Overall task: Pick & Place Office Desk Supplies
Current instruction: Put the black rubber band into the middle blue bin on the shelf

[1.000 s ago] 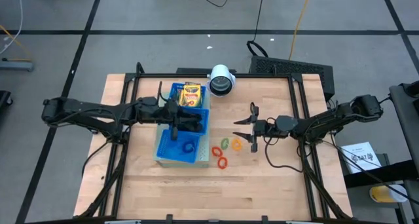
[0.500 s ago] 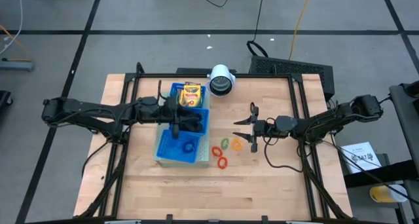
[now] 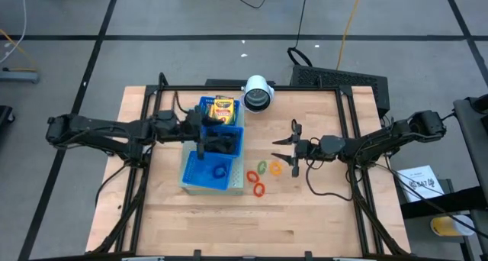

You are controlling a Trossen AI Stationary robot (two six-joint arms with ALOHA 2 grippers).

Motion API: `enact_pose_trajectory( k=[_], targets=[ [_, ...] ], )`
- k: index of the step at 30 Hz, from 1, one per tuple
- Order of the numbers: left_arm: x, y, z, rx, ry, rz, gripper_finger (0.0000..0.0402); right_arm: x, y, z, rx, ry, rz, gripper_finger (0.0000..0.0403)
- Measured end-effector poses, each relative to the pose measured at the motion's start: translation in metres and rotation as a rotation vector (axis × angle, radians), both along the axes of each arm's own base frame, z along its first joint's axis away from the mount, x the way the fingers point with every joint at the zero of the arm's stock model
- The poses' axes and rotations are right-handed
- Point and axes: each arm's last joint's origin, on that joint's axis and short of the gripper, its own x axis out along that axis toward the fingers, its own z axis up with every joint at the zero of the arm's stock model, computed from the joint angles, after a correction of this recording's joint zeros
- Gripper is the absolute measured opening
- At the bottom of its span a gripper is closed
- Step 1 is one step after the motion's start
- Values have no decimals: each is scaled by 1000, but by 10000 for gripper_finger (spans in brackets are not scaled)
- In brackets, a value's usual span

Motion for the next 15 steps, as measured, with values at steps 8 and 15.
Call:
enact_pose_trajectory(
  k=[8,15],
  targets=[
    [-17,3,13,21,-42,42,274,-7,-20,-22,34,193,-473,172],
    [-12,3,8,21,-6,46,271,-21,-56,-53,251,371,-765,173]
  ],
)
